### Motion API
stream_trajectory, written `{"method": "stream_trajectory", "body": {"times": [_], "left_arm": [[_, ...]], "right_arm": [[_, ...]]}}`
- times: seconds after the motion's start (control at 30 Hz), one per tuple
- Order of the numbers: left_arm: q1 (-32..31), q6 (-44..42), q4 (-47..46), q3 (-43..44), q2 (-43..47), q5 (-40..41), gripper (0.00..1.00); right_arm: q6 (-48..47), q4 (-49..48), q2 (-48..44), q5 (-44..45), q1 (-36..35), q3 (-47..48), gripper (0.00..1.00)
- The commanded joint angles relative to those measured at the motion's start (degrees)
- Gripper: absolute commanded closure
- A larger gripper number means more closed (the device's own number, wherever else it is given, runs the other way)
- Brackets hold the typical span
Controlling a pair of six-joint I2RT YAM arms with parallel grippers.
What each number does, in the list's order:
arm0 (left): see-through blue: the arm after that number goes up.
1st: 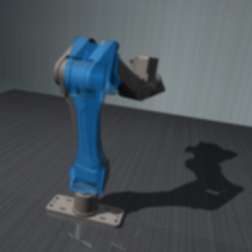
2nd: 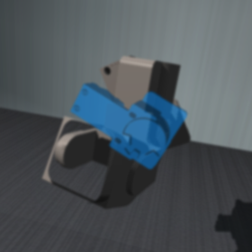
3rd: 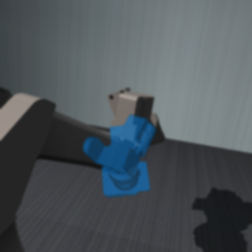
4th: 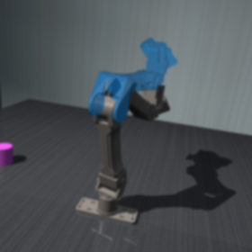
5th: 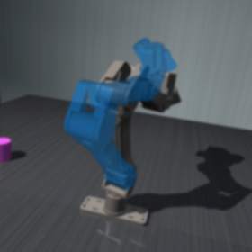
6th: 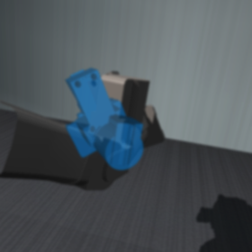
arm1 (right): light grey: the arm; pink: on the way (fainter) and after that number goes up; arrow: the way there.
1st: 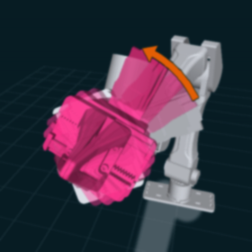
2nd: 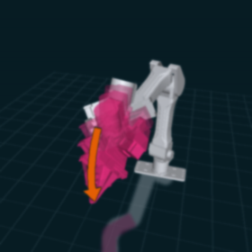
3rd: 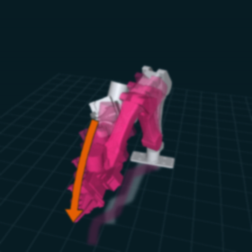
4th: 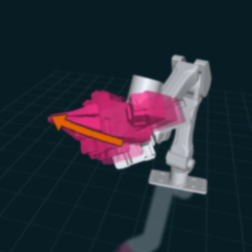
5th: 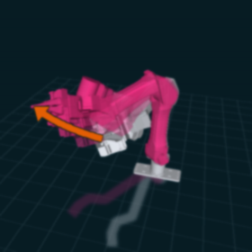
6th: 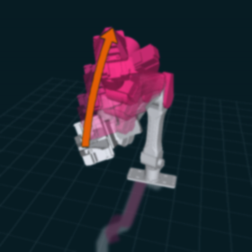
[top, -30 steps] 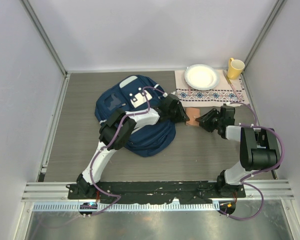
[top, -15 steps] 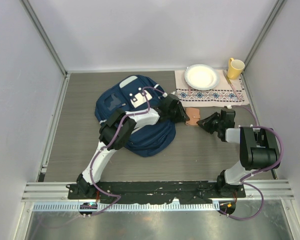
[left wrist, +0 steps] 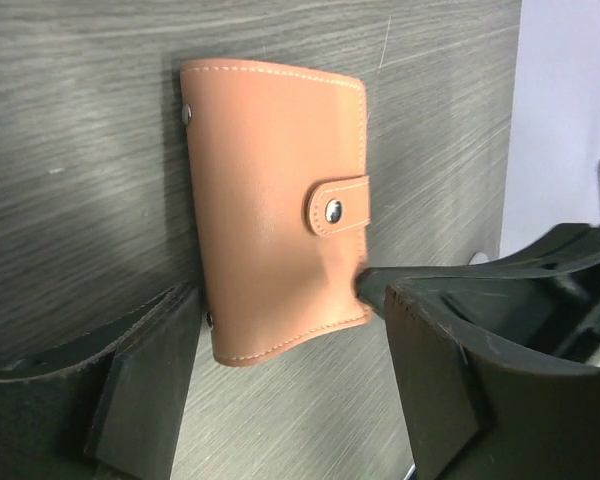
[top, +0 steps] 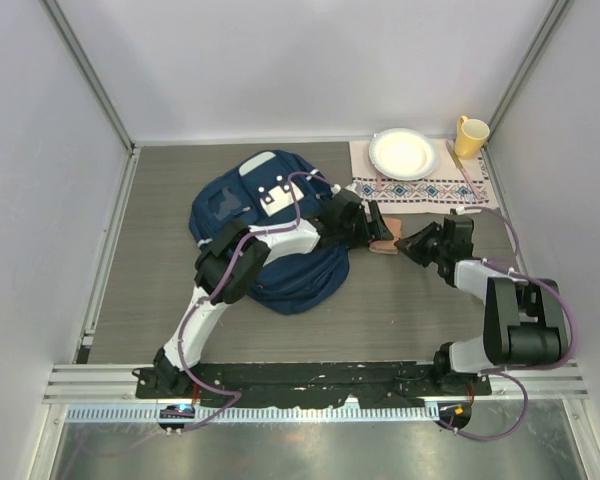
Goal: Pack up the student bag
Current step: Pick up the stationery from the center of the board.
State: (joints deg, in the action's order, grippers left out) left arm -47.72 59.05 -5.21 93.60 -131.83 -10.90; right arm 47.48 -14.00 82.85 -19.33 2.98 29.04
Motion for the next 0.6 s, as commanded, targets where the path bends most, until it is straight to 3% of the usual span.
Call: {"method": "stream_trajectory", "body": {"times": [0.0,0.3,0.57], "left_arm": [[-0.4,-5.3,9.1,-1.9,4.2,3.2,0.22],[0.9,-5.2,4.2,-12.7,15.3,6.9,0.15],[1.1,-6.0,-2.7,-16.1,22.5,-1.0,0.11]], "right_arm": [[-1.1,2.2,-6.0,0.5,-0.3,2.3,0.99],[-0.8,8.1,-16.0,1.1,-0.2,3.2,0.99],[-1.3,13.6,-22.6,0.5,-0.2,5.6,0.99]]}}
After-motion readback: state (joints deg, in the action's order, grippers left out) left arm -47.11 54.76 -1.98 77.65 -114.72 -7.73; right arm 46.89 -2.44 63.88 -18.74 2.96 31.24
